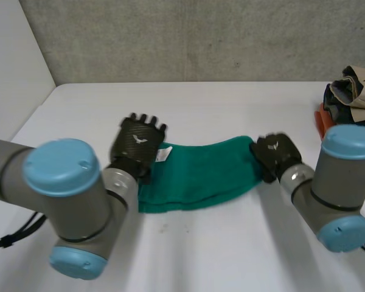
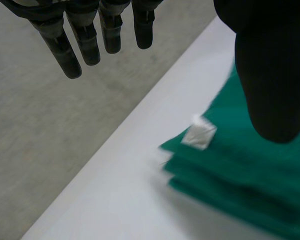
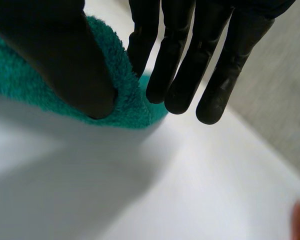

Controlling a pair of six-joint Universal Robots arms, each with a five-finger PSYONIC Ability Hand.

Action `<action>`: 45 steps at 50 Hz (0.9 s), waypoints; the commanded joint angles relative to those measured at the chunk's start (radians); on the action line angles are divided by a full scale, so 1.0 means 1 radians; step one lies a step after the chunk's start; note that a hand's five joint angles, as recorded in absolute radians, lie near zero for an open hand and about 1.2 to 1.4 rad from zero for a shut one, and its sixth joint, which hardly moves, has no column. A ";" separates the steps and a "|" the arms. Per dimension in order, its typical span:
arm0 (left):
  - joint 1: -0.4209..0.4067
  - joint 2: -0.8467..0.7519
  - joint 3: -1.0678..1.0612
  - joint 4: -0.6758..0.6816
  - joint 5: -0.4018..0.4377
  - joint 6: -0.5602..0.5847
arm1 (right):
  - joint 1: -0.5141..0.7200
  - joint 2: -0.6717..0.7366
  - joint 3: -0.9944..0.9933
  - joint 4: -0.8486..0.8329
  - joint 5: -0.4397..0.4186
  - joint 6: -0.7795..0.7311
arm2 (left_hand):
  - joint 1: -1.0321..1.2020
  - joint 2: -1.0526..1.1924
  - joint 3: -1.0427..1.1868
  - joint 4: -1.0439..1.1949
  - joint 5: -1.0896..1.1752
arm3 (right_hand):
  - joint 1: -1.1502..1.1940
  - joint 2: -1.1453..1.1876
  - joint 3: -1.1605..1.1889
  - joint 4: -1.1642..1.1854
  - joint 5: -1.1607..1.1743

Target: Fold the laundry.

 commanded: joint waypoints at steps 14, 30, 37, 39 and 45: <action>0.255 0.223 -0.190 -0.015 -0.001 -0.073 | 0.421 0.321 -0.421 -0.021 -0.148 0.014 | -0.025 -0.027 -0.035 -0.027 -0.043 | -0.191 -0.409 -0.413 -0.416 -0.356; 0.102 0.070 0.089 -0.047 0.116 -0.229 | 0.326 0.070 -0.379 0.129 0.048 0.429 | 0.013 0.011 0.003 0.011 -0.005 | -0.789 -1.007 -1.011 -1.014 -0.954; 0.056 -0.142 0.298 -0.176 0.116 -0.266 | 0.257 0.189 -0.474 0.284 0.046 0.563 | 0.025 0.023 0.015 0.023 0.007 | -0.789 -1.007 -1.011 -1.014 -0.954; 0.048 -0.218 0.370 -0.249 0.110 -0.266 | 0.252 0.223 -0.497 0.315 0.040 0.567 | 0.025 0.023 0.015 0.023 0.007 | -0.789 -1.007 -1.011 -1.014 -0.954; 0.053 -0.311 0.416 -0.404 0.043 -0.259 | 0.246 0.335 -0.586 0.397 0.008 0.566 | 0.028 0.026 0.018 0.026 0.010 | -0.789 -1.007 -1.011 -1.014 -0.954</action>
